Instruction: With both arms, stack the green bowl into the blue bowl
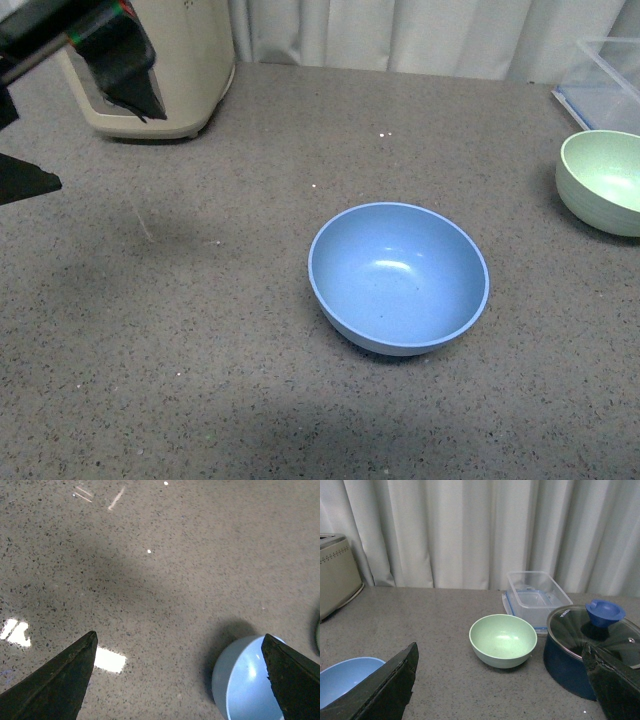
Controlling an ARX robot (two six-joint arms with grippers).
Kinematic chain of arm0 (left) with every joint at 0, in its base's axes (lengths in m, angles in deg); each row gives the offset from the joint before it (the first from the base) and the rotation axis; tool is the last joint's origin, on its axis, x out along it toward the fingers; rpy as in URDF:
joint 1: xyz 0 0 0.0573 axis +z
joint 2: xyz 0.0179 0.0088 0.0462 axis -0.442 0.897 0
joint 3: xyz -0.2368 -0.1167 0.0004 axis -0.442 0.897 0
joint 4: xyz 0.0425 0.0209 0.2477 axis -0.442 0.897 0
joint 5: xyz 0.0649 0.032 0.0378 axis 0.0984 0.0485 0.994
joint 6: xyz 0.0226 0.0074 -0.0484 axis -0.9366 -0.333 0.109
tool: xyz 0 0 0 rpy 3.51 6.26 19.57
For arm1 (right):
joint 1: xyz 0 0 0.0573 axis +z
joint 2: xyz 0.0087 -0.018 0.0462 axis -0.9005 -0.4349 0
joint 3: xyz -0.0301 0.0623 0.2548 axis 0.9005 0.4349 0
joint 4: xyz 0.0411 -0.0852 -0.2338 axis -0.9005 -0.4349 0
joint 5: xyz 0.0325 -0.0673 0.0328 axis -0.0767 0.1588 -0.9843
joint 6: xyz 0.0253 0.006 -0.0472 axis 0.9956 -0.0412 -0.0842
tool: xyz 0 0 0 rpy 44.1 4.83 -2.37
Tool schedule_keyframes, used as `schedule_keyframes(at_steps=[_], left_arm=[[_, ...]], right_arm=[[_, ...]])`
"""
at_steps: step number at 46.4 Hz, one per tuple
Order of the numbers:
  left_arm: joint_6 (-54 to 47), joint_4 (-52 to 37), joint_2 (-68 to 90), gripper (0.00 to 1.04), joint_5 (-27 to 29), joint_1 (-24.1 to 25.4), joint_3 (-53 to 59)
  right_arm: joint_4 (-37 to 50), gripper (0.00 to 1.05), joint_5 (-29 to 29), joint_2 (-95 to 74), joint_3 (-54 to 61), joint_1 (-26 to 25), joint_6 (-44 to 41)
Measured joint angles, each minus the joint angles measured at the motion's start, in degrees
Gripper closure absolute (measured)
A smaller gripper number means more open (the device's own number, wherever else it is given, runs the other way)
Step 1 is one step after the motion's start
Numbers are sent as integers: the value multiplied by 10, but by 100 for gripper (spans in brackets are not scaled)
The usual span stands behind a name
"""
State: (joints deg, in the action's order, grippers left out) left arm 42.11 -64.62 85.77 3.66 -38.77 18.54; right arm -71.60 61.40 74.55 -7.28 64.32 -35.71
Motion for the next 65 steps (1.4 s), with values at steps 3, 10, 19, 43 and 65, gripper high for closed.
schedule_keyframes(at_steps=[3, 10, 19, 43, 65], left_arm=[[-7, -1, -29, 6, -17, 15, 18], [-21, 8, -104, 6, -70, 66, 67], [-46, 32, -192, 6, -136, 136, 121], [-254, -299, -386, 29, -41, 177, 370], [-370, -381, -534, 101, 30, 126, 452]], right_arm=[[0, 9, 0, 0, 0, 0, 0], [0, 9, 0, 0, 0, 0, 0], [0, 9, 0, 0, 0, 0, 0], [0, 9, 0, 0, 0, 0, 0], [0, 9, 0, 0, 0, 0, 0]])
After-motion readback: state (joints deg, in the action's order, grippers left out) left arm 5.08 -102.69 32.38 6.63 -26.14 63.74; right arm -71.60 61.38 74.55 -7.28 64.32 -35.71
